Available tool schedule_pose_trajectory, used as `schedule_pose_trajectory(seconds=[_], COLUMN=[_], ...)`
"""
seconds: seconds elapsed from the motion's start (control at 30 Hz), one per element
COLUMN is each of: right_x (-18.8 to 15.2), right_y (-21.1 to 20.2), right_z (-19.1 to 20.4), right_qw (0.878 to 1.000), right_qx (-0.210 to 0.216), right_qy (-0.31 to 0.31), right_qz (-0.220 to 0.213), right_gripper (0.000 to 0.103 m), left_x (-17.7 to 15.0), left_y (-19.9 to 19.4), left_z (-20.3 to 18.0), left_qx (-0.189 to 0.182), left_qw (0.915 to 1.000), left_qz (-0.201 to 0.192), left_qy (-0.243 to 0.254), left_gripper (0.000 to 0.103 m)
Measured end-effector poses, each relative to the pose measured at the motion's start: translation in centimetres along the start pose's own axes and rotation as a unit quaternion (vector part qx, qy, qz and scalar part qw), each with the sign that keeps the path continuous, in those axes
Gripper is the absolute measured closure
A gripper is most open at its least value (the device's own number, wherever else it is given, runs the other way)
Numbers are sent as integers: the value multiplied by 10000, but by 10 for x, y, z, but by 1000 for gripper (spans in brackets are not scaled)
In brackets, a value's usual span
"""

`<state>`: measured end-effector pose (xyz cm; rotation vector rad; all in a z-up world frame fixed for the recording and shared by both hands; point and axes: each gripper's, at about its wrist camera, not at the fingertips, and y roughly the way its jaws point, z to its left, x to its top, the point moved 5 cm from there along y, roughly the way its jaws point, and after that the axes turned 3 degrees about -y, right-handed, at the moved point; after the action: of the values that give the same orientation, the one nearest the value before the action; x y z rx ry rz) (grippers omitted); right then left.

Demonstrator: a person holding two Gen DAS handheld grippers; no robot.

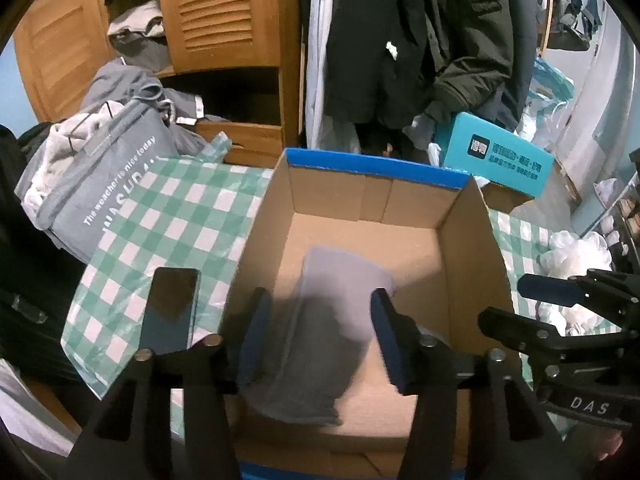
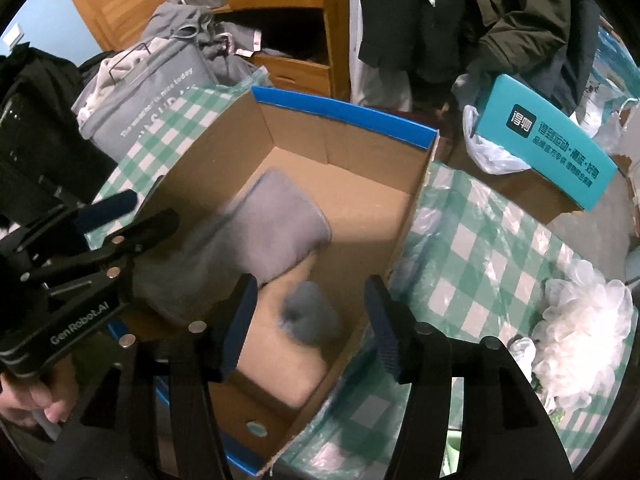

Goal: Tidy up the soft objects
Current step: 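Lower the grey fabric item into the cardboard box and open both grippers, then move both tools back toward the remaining items on the table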

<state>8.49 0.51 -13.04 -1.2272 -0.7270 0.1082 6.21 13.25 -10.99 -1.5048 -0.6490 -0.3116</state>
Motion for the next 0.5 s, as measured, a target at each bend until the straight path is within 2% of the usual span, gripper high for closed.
schedule_pose_trajectory(seconds=[0.13,0.2,0.27,0.5], right_x=[-1,-2,-4,-13], right_y=[-6,-10,-13,-23], right_z=[-7,-11,-13,-24], right_qw=[9999,9998,9997,9992], right_qx=[-37,-50,-80,-261], right_qy=[114,180,208,249], right_qz=[-53,-93,-121,-174], right_gripper=[44,37,36,30], left_x=[2,2,2,3], left_y=[-2,-3,-5,-10], left_z=[1,-1,-5,-20], left_qx=[-31,-26,-2,-82], left_qw=[10000,10000,10000,9997], left_qz=[-16,-37,-75,-152], left_qy=[-36,-12,43,193], left_gripper=[46,42,33,27])
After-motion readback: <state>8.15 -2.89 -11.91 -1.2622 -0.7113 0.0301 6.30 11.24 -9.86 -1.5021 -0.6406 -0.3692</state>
